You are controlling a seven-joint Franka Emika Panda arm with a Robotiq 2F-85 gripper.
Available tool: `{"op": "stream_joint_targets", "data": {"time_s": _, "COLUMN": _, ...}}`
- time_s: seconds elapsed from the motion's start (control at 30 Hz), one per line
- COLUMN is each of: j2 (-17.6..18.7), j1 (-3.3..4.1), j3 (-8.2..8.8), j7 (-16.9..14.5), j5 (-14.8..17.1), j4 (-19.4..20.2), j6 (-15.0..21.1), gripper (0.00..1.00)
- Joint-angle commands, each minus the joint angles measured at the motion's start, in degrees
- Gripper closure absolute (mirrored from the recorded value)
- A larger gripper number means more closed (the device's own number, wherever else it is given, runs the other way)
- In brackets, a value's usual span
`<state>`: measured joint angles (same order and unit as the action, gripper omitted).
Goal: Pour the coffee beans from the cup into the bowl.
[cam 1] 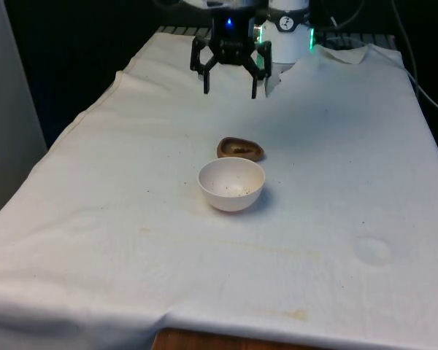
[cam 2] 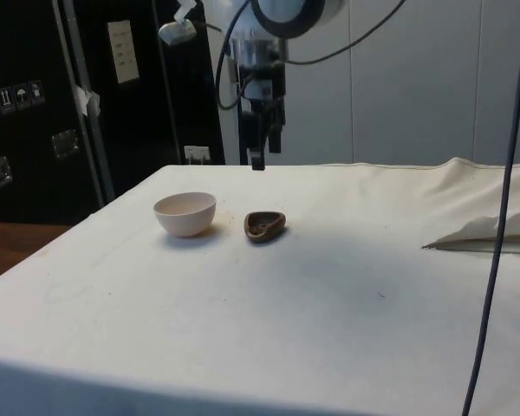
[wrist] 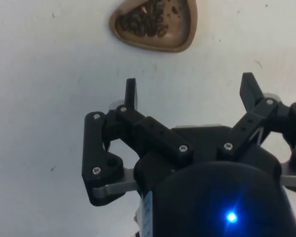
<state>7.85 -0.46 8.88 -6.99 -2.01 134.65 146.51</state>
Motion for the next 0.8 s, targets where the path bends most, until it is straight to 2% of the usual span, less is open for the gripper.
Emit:
{"op": "stream_joint_targets", "data": {"time_s": 0.0, "j2": 0.63, "j1": 0.00, "j3": -0.06, "j7": -0.06, "j5": 0.29, "j4": 0.34, "j6": 1.43, "gripper": 0.00}}
{"op": "stream_joint_targets", "data": {"time_s": 0.13, "j2": 2.58, "j1": -0.23, "j3": -0.46, "j7": -0.92, "j5": 1.72, "j4": 0.17, "j6": 2.81, "gripper": 0.00}}
{"op": "stream_joint_targets", "data": {"time_s": 0.17, "j2": 2.64, "j1": 0.00, "j3": 0.00, "j7": -0.11, "j5": 0.52, "j4": 0.06, "j6": 2.58, "gripper": 0.00}}
{"op": "stream_joint_targets", "data": {"time_s": 0.2, "j2": 2.92, "j1": -0.29, "j3": -0.57, "j7": -1.15, "j5": 2.06, "j4": 0.11, "j6": 3.04, "gripper": 0.00}}
{"op": "stream_joint_targets", "data": {"time_s": 0.5, "j2": 6.02, "j1": -0.57, "j3": -0.86, "j7": -3.95, "j5": 5.73, "j4": -0.23, "j6": 5.50, "gripper": 0.00}}
{"op": "stream_joint_targets", "data": {"time_s": 0.53, "j2": 5.90, "j1": 0.00, "j3": -0.11, "j7": -2.64, "j5": 4.01, "j4": -0.34, "j6": 4.81, "gripper": 0.00}}
{"op": "stream_joint_targets", "data": {"time_s": 0.57, "j2": 6.25, "j1": -0.57, "j3": -0.86, "j7": -4.41, "j5": 6.19, "j4": -0.23, "j6": 5.90, "gripper": 0.00}}
{"op": "stream_joint_targets", "data": {"time_s": 0.77, "j2": 7.85, "j1": -0.80, "j3": -0.92, "j7": -8.02, "j5": 8.88, "j4": -0.17, "j6": 8.19, "gripper": 0.00}}
